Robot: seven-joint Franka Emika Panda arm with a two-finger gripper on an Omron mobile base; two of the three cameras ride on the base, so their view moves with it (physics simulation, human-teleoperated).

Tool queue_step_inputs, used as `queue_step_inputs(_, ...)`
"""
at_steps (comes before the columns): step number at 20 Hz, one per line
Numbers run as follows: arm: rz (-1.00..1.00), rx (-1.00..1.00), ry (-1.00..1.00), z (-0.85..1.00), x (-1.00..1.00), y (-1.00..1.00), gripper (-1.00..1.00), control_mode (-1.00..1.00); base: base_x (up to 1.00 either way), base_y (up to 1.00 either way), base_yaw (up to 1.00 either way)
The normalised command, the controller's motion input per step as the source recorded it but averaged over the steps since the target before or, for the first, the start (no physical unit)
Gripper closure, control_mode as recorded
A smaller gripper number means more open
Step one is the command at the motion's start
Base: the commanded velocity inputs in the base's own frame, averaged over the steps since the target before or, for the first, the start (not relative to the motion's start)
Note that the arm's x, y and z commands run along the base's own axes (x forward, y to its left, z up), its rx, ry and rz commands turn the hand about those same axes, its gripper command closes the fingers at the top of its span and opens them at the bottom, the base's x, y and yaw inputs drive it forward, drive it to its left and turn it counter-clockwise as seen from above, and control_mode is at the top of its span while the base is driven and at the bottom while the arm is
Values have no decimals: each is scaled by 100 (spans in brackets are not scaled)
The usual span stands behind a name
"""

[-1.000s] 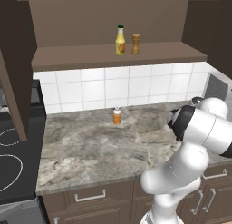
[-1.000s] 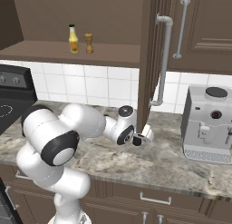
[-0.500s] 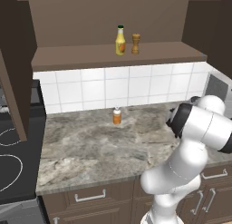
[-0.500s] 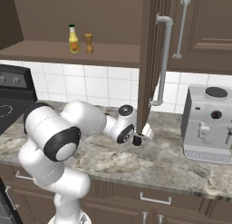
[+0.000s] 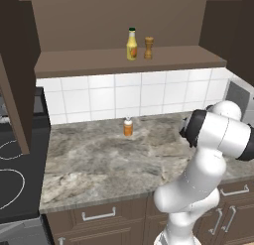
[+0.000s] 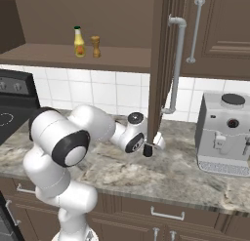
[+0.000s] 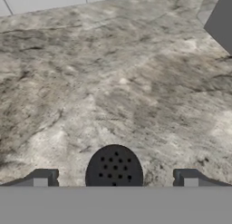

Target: There are various items on the counter. Only move the condiments/shakers into the cabinet.

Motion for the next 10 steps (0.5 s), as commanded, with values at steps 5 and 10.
queue_step_inputs(5,0,0,-3,-1,7,0,-100,-100,0,0,0)
queue_step_inputs(10,0,0,-3,-2,3,0,-100,-100,0,0,0)
